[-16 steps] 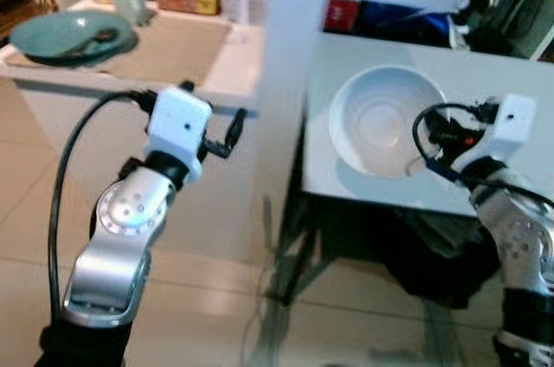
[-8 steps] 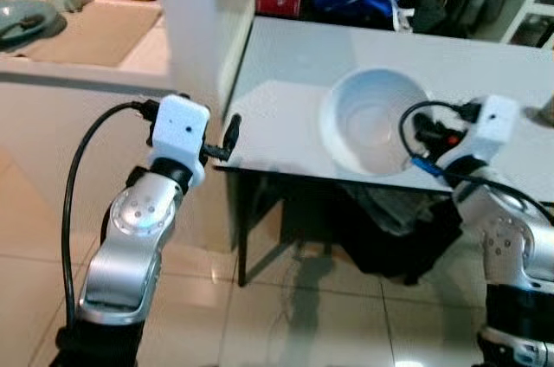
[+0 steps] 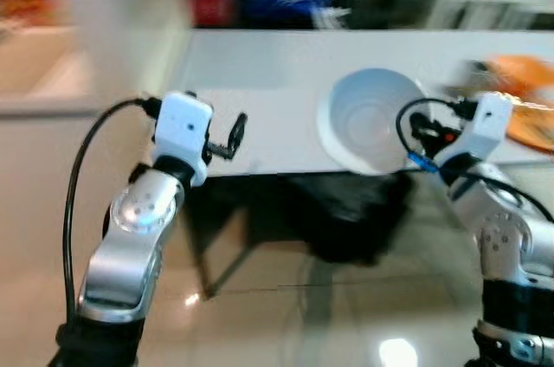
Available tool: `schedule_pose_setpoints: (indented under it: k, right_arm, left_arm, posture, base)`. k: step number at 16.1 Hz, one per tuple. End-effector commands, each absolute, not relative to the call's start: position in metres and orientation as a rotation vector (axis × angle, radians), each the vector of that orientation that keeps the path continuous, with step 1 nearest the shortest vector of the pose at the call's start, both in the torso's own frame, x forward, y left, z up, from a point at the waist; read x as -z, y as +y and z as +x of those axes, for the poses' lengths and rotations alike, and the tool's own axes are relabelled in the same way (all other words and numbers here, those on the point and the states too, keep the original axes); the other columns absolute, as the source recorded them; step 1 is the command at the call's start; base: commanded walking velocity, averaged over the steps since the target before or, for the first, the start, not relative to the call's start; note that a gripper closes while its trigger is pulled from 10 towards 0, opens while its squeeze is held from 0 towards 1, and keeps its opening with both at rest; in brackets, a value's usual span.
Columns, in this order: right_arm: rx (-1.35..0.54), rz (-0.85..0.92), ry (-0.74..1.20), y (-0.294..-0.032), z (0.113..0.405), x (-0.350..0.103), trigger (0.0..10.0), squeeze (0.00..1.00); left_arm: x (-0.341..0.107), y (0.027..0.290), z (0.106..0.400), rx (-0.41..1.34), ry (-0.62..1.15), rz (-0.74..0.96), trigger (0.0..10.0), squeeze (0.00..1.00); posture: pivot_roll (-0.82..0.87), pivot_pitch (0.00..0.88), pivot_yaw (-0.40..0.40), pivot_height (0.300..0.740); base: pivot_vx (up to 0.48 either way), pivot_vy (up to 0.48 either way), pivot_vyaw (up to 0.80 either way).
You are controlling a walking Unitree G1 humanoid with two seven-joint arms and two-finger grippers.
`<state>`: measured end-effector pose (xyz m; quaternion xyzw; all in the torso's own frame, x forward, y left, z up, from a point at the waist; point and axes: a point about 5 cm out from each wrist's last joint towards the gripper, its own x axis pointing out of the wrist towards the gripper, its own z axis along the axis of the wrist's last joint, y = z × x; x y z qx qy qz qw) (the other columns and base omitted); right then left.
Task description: Setting the table
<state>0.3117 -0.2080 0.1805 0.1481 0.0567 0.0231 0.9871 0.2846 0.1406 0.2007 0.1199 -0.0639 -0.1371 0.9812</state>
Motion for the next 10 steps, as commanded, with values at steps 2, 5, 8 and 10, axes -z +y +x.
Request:
schedule_pose_setpoints:
  k: [2, 5, 8, 10]
  right_arm:
    - [-0.038, 0.305, 0.091, -0.2111, 0.3145, -0.1876, 10.0, 0.0]
    - [-0.044, 0.304, 0.087, -0.2118, 0.3153, -0.1894, 10.0, 0.0]
    - [-0.052, 0.288, 0.098, -0.2119, 0.3185, -0.19, 10.0, 0.0]
    - [-0.056, 0.271, 0.096, -0.2111, 0.3201, -0.1908, 10.0, 0.0]
  left_arm:
    - [-0.2032, 0.1364, 0.2848, 0.3, -0.134, 0.238, 10.0, 0.0]
    - [-0.2031, 0.1362, 0.2846, 0.302, -0.132, 0.237, 10.0, 0.0]
    - [-0.2025, 0.1362, 0.2842, 0.302, -0.128, 0.241, 10.0, 0.0]
    - [-0.2019, 0.1365, 0.283, 0.304, -0.126, 0.244, 10.0, 0.0]
  posture:
    - [-0.01, 0.002, -0.035, 0.74]
    - [-0.01, 0.004, -0.037, 0.74]
    - [-0.01, 0.005, -0.04, 0.74]
    - [-0.01, 0.006, -0.042, 0.74]
  base:
    - [0.45, 0.0, 0.0]
    - [0.454, 0.0, 0.0]
    - [0.458, 0.0, 0.0]
    - [0.458, 0.0, 0.0]
